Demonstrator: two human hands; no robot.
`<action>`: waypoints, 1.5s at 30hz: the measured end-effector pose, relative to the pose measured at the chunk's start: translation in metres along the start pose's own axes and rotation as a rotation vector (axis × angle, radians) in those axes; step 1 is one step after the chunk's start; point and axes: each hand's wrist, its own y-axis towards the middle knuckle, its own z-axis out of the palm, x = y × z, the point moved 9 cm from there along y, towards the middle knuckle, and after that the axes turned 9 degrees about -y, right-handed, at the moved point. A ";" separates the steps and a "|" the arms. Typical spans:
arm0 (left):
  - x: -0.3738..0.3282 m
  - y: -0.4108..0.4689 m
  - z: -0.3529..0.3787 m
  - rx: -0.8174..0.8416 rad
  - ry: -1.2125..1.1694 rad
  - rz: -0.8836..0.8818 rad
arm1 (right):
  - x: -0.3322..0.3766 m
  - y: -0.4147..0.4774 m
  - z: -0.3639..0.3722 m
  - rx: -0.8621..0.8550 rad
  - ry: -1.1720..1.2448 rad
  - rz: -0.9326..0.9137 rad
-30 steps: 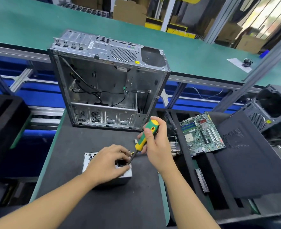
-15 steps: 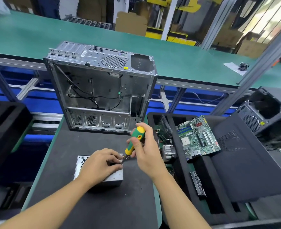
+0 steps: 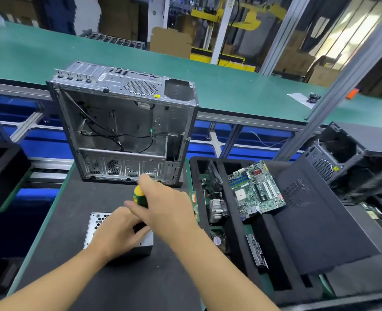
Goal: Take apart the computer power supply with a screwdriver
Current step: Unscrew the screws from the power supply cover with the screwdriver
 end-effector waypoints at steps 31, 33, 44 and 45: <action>0.010 -0.003 0.007 -0.030 0.036 -0.015 | -0.029 0.012 -0.011 0.279 -0.085 0.067; 0.011 -0.003 0.007 -0.039 0.028 -0.017 | -0.036 0.011 -0.013 0.265 -0.061 0.095; 0.008 -0.004 0.004 -0.066 0.019 0.013 | -0.042 0.007 -0.015 0.262 -0.028 0.124; 0.007 -0.004 0.003 -0.068 0.015 0.018 | -0.042 0.007 -0.016 0.263 -0.032 0.123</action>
